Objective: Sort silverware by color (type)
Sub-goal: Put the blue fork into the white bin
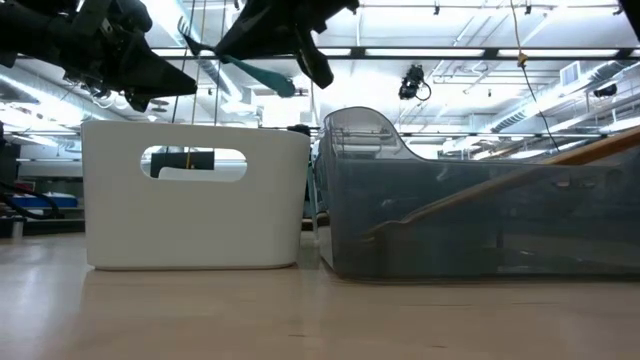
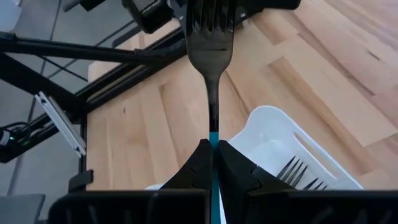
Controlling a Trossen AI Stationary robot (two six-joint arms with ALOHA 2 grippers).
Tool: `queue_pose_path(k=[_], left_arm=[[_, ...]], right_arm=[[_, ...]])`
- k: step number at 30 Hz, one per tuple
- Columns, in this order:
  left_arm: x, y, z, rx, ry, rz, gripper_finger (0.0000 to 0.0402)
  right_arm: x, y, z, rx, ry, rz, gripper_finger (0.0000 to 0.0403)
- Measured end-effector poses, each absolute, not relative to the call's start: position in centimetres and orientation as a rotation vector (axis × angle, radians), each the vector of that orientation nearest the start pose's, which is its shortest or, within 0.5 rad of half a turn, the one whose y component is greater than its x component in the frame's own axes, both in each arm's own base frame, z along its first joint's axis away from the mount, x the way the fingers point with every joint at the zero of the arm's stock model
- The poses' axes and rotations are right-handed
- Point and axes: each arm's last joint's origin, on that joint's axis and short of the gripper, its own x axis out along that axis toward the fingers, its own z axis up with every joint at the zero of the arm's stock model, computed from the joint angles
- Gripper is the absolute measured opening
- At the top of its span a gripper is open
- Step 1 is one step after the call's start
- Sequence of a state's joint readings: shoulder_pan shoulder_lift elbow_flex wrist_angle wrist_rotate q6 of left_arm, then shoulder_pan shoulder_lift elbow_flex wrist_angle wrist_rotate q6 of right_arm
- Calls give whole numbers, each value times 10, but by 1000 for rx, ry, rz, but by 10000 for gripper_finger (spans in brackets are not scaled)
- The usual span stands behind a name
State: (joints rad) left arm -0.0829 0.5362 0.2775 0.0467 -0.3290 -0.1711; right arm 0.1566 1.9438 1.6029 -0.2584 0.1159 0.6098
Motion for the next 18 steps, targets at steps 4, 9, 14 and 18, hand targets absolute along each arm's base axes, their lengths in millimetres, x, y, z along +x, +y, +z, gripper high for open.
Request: queue_pose_path(k=[4,9,14,18], left_arm=[[139,-2,214,-124,187,262,71],[139,-2,215,-58,185,266,71],[139,-1,220,-10,137,303,71],[140,-1,219,-5,140,304,71]], right_arm=[[442,73,270,496,548,-136,16],[440,82,267,421,525,-190,16],[441,86,263,364,524,-200,16],[445,86,248,327,550,-206,16]])
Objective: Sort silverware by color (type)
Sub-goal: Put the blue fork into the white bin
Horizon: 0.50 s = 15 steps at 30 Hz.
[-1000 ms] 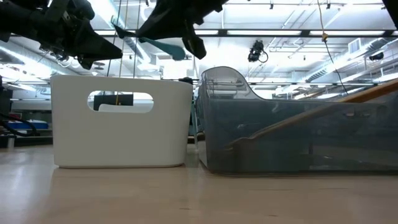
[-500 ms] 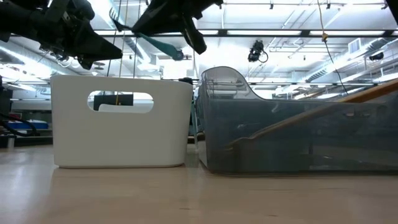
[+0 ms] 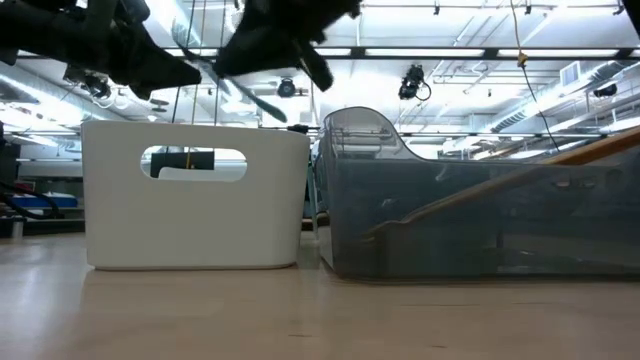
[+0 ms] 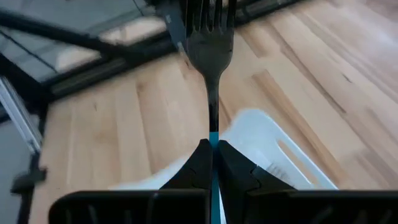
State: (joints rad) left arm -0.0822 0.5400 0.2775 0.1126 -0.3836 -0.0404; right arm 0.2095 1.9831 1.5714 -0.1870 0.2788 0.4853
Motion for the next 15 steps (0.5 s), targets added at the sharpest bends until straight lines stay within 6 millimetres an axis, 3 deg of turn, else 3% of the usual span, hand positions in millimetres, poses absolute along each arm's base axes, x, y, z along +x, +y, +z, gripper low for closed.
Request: queue_pose_path(k=[7,15], left_arm=[[143,-1,214,-7,183,306,71],[147,-1,210,-9,215,313,71]], right_arm=[[457,89,227,332,549,-192,16],[458,90,217,374,597,-169,16]])
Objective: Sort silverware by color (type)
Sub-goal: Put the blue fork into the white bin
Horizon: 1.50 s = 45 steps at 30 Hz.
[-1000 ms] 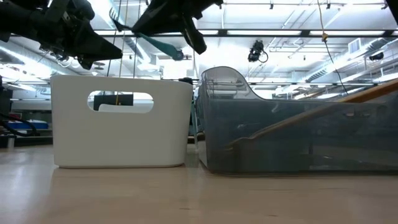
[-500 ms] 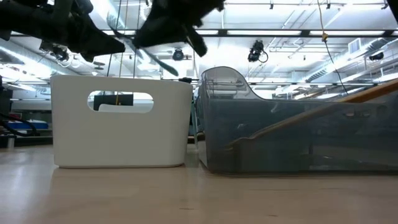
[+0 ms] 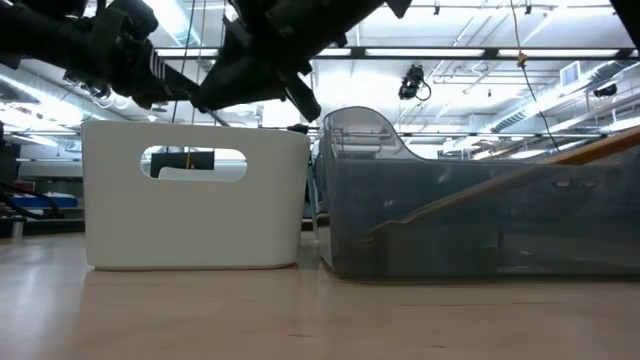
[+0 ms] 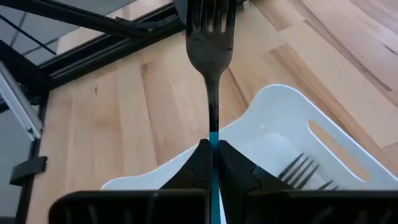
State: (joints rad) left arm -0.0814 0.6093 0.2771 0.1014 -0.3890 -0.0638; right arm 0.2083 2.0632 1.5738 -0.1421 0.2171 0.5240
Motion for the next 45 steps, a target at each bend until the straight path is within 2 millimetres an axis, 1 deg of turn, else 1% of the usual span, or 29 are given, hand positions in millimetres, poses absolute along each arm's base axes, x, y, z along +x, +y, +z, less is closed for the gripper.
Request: queue_pose_path(k=[6,16,26,36,45], left_arm=[[147,-1,209,-12,218,313,71],[147,-1,209,-12,217,314,71],[147,-1,210,-46,210,318,71],[147,-1,210,-59,209,318,71],[147,-1,209,-63,212,319,71]], right_arm=[[457,90,217,379,609,-171,16],[453,90,211,426,686,-182,16],[453,87,210,580,723,-159,16],[451,82,207,597,756,-202,16],[449,82,205,621,789,-215,16]])
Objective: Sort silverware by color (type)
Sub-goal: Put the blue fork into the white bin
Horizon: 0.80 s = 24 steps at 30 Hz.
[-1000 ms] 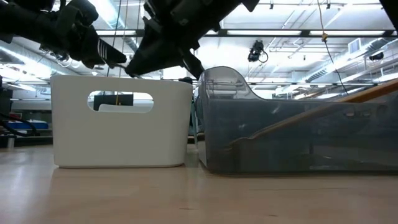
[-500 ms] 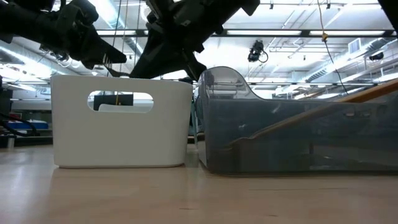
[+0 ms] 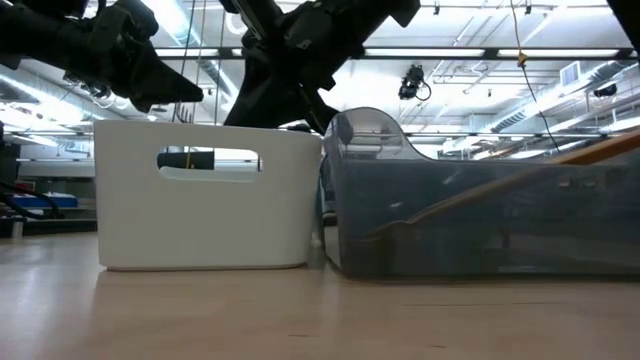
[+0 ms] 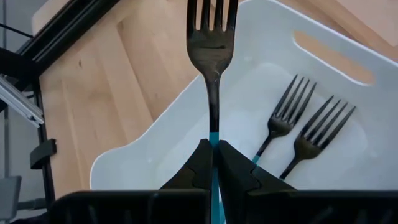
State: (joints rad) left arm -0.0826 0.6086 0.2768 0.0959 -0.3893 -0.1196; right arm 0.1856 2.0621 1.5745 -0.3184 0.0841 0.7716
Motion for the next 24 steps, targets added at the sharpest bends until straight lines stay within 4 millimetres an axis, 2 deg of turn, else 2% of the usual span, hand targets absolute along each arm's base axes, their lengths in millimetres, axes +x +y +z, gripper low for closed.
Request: queue_pose_path(k=[6,12,18,24], left_arm=[[147,-1,208,-60,223,319,71],[147,-1,208,-60,223,319,71],[146,-1,207,-59,231,319,71],[146,-1,206,-55,245,320,71]], right_arm=[[449,81,205,623,778,-232,16],[456,83,207,608,677,-245,16],[460,85,191,602,699,-254,16],[460,87,185,640,724,-271,16]])
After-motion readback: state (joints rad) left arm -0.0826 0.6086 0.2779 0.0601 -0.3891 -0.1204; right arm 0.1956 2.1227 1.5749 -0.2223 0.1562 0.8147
